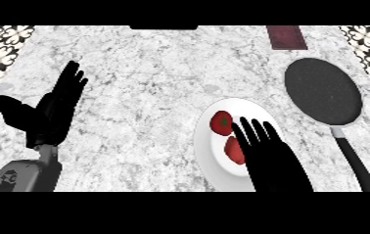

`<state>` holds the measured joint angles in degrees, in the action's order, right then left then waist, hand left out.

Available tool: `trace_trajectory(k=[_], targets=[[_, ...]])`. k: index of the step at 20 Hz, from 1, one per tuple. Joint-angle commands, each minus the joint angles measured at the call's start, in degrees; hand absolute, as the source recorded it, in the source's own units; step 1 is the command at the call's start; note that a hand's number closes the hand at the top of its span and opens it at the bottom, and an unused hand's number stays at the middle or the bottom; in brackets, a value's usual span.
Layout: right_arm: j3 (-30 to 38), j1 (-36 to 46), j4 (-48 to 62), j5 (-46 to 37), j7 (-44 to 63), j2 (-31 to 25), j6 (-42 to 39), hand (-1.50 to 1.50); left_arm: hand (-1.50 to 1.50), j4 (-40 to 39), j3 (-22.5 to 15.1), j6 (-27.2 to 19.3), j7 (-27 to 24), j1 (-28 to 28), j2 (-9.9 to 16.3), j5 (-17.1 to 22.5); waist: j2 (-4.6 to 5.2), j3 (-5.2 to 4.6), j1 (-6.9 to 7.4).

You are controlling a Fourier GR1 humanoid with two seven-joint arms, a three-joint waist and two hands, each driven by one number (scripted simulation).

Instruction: Pick the bell pepper from the plate and place it in the pan

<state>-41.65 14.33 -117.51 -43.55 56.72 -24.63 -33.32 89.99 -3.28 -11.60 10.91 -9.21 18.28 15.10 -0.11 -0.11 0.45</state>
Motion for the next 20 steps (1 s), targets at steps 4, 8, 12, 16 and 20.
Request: trace_trajectory(k=[4,8,12,16,20], targets=[[-1.8,2.1,0.5,-4.9,10.4,7.1,-8.8,-1.5,0.0,0.9,-0.2,-0.4,0.5,1.2,-0.7,-1.9,-0.04,0.07,-0.43],[-3.4,4.5,9.5,-9.4,8.0,13.7,-6.4,-1.5,0.0,3.2,2.0,1.4,2.9,0.2,0.6,0.4,0.03,0.09,-0.04],[-1.8,2.9,9.9,-11.0,10.8,16.5,-10.2,-1.5,0.0,3.1,-0.6,-1.5,1.3,2.0,-2.5,-2.9,-0.06,0.08,-0.38],[1.7,4.0,16.8,-14.5,5.4,16.0,-7.5,-1.5,0.0,1.3,1.6,1.0,0.1,1.2,-1.4,-1.5,0.1,0.09,-0.29],[2.5,2.5,20.1,-17.6,1.9,17.6,-4.6,-1.5,0.0,6.1,2.5,0.2,5.2,0.7,-0.5,-1.8,0.04,0.13,-0.11]])
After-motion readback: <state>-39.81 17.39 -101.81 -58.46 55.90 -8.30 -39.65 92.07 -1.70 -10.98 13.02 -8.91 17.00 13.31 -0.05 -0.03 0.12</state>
